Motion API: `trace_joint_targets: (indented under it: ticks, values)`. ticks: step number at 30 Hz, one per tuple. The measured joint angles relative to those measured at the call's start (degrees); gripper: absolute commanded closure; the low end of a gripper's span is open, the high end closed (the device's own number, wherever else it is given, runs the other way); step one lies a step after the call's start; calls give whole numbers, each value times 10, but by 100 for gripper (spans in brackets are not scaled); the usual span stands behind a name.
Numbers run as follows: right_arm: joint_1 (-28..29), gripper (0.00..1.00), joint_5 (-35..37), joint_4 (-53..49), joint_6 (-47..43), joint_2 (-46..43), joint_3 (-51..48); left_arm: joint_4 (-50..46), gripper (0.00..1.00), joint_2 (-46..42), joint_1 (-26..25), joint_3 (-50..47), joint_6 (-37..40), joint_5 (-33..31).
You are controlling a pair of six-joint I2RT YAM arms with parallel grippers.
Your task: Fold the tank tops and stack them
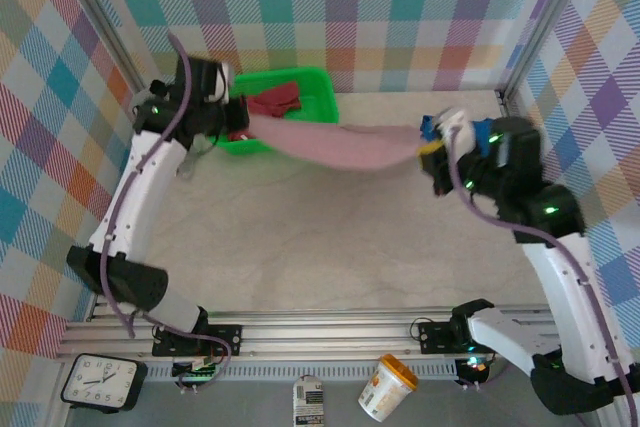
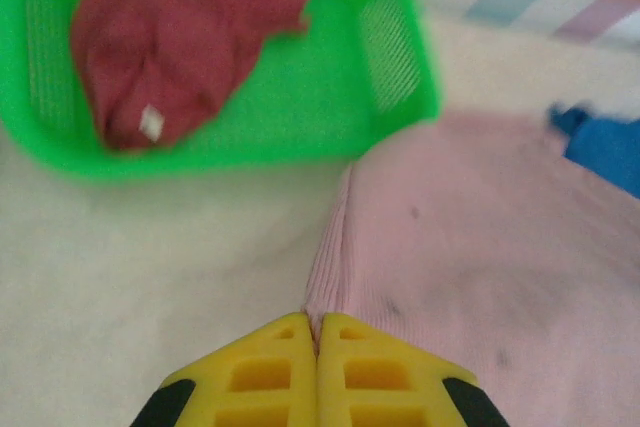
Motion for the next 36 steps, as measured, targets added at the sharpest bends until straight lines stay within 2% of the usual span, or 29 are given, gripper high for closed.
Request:
trace_joint_targets:
  ticks: [3,6,9,12,16,21,26,31,34,36]
  values:
    - [76,100,13,-16,49,-7,-119,27,100,-49,0,-164,-20,-1]
    - [148,100,30,-28,103,-11,-190,35,100,-73,0,-276,-43,-14]
    - [192,100,37,-31,145,-29,-216,33,100,-96,0,-339,-64,-32]
    - [200,100,42,-23,173,-58,-216,19,100,-132,0,-340,-70,-50]
    - [202,100,40,-23,181,-74,-161,-24,100,-179,0,-256,-62,-87]
    - [204,100,18,-3,157,-68,-23,-70,100,-215,0,-67,-25,-149]
    - [207,100,19,10,106,-30,83,-95,100,-213,1,60,13,-191]
    - [196,100,122,9,22,24,142,-98,100,-122,1,155,40,-190]
    - [132,100,158,16,-23,76,188,-87,100,-16,1,248,49,-164]
    - [68,100,165,20,-41,111,219,-75,100,70,1,322,54,-138]
